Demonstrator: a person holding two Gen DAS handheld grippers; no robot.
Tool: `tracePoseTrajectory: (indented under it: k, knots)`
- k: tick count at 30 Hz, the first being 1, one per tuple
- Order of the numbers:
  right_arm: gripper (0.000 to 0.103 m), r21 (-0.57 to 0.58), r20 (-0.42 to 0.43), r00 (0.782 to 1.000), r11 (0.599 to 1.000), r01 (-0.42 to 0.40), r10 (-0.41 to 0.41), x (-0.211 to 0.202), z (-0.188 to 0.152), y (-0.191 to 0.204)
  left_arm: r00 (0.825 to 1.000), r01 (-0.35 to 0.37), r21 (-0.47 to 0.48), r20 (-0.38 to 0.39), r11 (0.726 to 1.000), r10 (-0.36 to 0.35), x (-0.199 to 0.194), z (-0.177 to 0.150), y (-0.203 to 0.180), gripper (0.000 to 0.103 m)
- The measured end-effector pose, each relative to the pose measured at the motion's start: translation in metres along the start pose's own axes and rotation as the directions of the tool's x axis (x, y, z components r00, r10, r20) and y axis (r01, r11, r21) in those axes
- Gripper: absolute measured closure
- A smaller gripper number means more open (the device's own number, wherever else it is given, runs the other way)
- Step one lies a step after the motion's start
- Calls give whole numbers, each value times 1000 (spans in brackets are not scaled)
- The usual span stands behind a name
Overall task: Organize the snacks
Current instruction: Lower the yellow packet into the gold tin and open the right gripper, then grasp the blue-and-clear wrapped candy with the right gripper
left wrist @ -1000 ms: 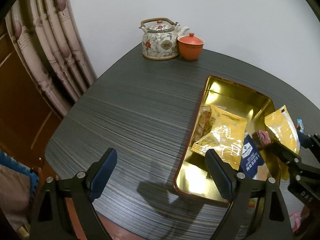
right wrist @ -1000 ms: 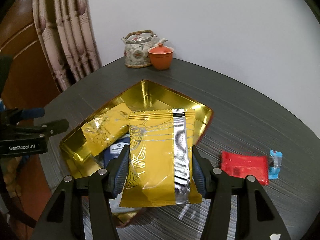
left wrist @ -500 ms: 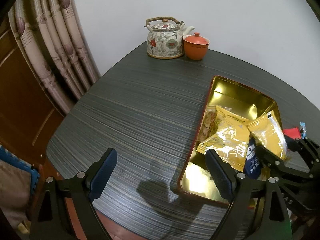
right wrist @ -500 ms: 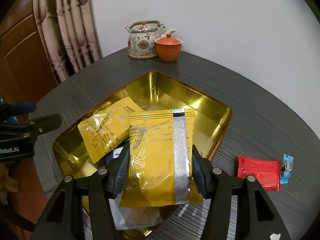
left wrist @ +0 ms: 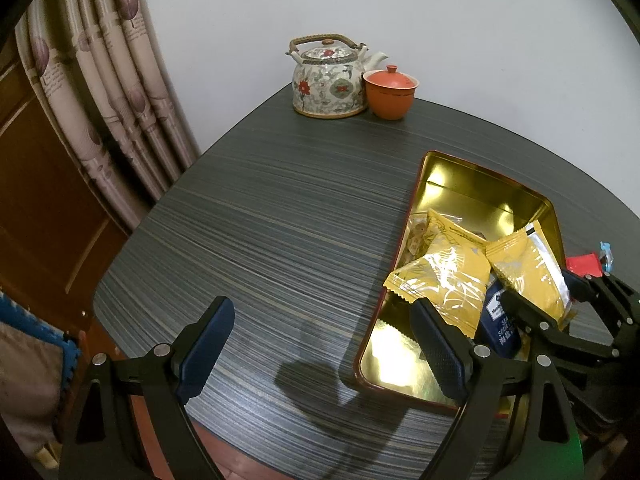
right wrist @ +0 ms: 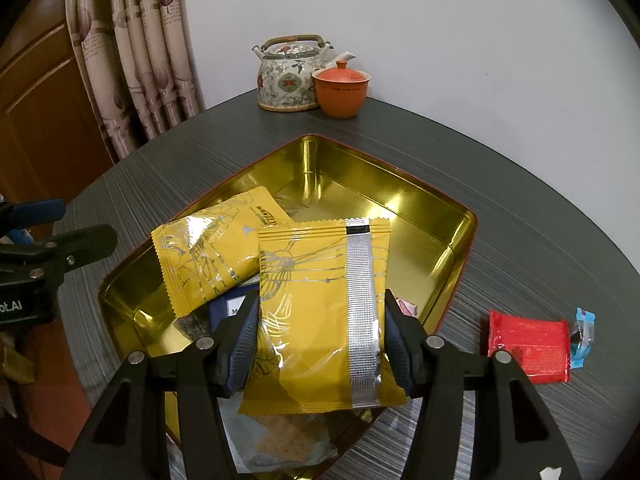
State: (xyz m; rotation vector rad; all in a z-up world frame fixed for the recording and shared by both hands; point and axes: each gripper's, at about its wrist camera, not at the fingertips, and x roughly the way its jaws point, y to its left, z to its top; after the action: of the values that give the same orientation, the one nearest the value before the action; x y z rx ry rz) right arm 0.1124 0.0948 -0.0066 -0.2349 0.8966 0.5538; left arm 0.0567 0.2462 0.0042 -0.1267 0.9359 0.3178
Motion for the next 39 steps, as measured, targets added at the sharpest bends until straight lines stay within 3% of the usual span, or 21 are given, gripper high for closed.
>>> tracePoseTrajectory:
  k: [6,11,17,22,30,39]
  knots:
    - [45,-12,3,1000,1000,-7,7,-3,0,4,1000,-4,15,4,1000,4,0,1,-1,14]
    - [34,-15,21,1000,1000,-14,14,-9,1,5,1000,-4,18,5,1000,4,-1,1,-2,14]
    - [31,21,65,997,999,-31,30,-27,3,-10,1000,-6,19,8,1000,6,-2,1,-1,14]
    - [30,77,97,995,997,2,-9,-44,-4,-45,1000,-9,24,9,1000,8,-2,1,-2,14]
    - [30,218,57,983,963,158,-174,-49,-34,-141,1000,-14,51,24,999,13,-4,0,-5,13]
    - [46,308,-21,969,921,240,-246,-30,-62,-216,997,-7,98,73,995,0,-9,-1,-14,14]
